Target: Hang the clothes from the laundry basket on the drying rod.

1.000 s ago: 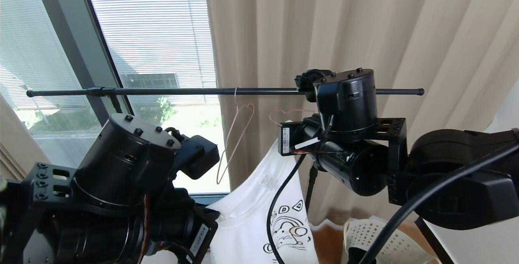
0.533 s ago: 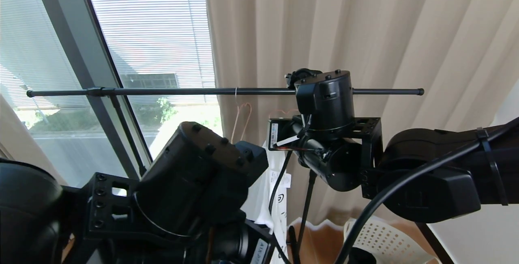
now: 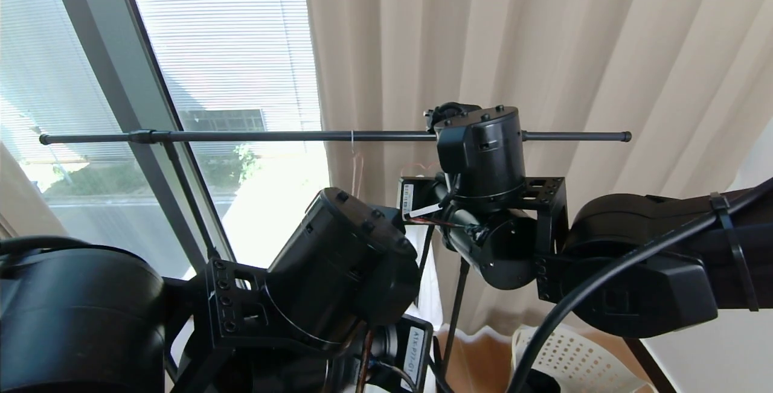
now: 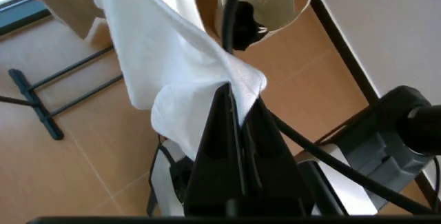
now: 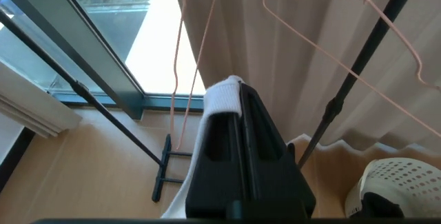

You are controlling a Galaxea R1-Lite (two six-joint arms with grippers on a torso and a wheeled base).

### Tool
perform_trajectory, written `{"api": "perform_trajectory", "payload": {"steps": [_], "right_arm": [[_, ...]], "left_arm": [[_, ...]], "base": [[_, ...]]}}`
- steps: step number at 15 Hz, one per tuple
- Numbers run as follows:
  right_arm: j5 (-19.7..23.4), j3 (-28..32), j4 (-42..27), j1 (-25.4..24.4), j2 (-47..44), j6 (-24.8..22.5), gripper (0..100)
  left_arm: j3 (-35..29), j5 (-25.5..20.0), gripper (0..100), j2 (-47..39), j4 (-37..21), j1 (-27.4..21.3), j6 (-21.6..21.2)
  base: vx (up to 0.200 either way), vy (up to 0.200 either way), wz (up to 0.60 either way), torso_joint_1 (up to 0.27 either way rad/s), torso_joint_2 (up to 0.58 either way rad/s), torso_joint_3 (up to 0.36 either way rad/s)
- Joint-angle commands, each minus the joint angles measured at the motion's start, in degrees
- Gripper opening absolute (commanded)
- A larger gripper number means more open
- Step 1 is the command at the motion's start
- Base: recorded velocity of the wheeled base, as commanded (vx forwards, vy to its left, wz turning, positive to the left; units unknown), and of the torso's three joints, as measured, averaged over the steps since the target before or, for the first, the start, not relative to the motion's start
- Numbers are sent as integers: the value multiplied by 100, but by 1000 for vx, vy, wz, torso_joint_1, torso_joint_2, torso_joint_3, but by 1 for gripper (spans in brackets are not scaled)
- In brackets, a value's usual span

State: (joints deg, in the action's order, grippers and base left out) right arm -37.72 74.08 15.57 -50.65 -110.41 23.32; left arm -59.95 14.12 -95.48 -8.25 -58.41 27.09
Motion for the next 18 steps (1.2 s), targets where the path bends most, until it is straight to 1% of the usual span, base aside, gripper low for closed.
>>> {"api": "perform_trajectory", "payload": {"steps": [1, 2, 3, 4, 5, 7, 8, 9, 10, 11, 13, 14, 16, 18], "right_arm": [[1, -17, -10, 29, 195, -12, 0], [-8, -25, -10, 29, 222, -3, 0], [-8, -61, -19, 91, 362, -21, 0], [-8, -61, -19, 91, 362, -21, 0], [-8, -78, -71, 196, 547, -47, 0], [-16, -113, -89, 284, 661, -64, 0], [-25, -210, -63, 363, 819, -249, 0], [-25, -210, -63, 363, 819, -249, 0], [-166, -324, -54, 372, 969, -425, 0], [-342, -430, -27, 469, 986, -592, 0], [-447, -491, -19, 504, 978, -732, 0], [-473, -562, -27, 504, 942, -829, 0], [-552, -729, -19, 495, 942, -1031, 0], [-588, -957, -19, 486, 916, -1383, 0]], "left_arm": [[291, 118, 0, 214, 8, 303, -2], [335, 126, 0, 240, 8, 383, -2], [458, 179, 0, 328, 8, 673, -2], [458, 179, 0, 328, 8, 673, -2], [449, 364, 0, 389, 17, 1007, -2], [370, 434, 0, 389, 25, 1182, -2], [186, 443, 0, 389, 25, 1270, -63], [1, 452, 0, 381, 25, 1376, -344], [-87, 452, 0, 389, 25, 1437, -547], [-306, 460, 0, 372, 43, 1595, -960], [-482, 452, 0, 319, 52, 1657, -1109], [-500, 452, 0, 284, 140, 1798, -1127], [-271, 443, 0, 310, 447, 1982, -1118], [72, 425, 0, 486, 1142, 2017, -1302]], "base": [[0, 0, 0, 0, 0, 0], [0, 0, 0, 0, 0, 0], [0, 0, 0, 0, 0, 0], [0, 0, 0, 0, 0, 0], [0, 0, 0, 0, 0, 0], [0, 0, 0, 0, 0, 0], [0, 0, 0, 0, 0, 0], [0, 0, 0, 0, 0, 0], [0, 0, 0, 0, 0, 0], [0, 0, 0, 0, 0, 0], [0, 0, 0, 0, 0, 0], [0, 0, 0, 0, 0, 0], [0, 0, 0, 0, 0, 0], [0, 0, 0, 0, 0, 0]]}}
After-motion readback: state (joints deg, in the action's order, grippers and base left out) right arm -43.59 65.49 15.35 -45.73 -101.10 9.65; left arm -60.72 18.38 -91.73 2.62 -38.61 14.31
